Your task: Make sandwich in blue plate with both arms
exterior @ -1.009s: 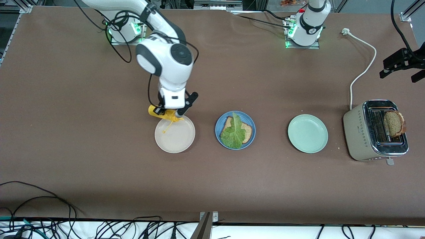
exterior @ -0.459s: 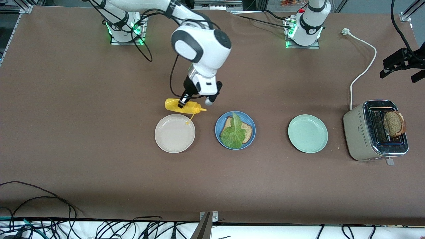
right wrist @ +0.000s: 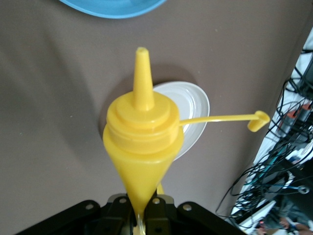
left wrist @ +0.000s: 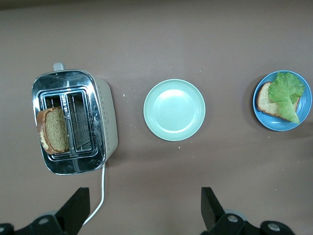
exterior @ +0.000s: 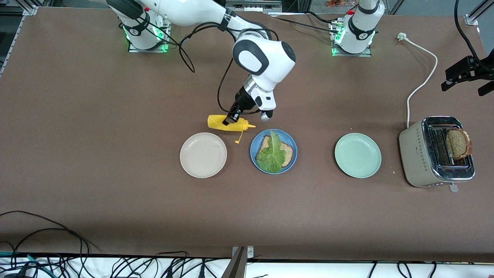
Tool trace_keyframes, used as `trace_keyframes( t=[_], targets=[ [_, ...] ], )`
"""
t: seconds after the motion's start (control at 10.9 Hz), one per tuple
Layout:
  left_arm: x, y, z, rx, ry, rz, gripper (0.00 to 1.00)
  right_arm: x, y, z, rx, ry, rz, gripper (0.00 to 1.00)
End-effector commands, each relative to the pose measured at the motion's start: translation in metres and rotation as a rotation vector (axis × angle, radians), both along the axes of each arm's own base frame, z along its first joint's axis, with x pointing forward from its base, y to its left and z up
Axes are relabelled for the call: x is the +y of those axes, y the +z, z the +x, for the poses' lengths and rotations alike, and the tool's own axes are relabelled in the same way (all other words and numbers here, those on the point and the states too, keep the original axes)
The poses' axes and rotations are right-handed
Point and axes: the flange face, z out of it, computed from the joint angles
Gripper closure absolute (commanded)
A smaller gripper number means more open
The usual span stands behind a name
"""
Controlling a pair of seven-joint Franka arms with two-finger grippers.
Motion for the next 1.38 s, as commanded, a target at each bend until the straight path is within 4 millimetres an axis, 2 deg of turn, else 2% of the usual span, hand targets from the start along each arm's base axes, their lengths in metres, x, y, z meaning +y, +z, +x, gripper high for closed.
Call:
trace_keyframes(
  t=[0.0, 0.18, 0.55, 1.1, 1.28],
  targets=[
    [-0.001, 0.006, 0.0, 0.0, 0.011, -0.017, 0.0, 0.018, -0.02, 0.008, 0.007, 0.078, -0.055, 1.0],
    [-0.001, 0.006, 0.0, 0.0, 0.011, -0.017, 0.0, 0.009, -0.048, 0.029, 0.002, 0.12, -0.055, 1.0],
    [-0.001, 0.006, 0.0, 0.0, 0.011, -0.017, 0.0, 0.006, -0.079, 0.029, 0.016, 0.146, -0.103, 1.0],
    [-0.001, 0.005, 0.0, 0.002, 0.011, -0.017, 0.0, 0.004, -0.086, 0.03, 0.023, 0.141, -0.104, 1.0],
    [-0.001, 0.006, 0.0, 0.0, 0.011, -0.017, 0.0, 0.0, -0.078, 0.035, 0.026, 0.126, -0.1, 1.0]
  ],
)
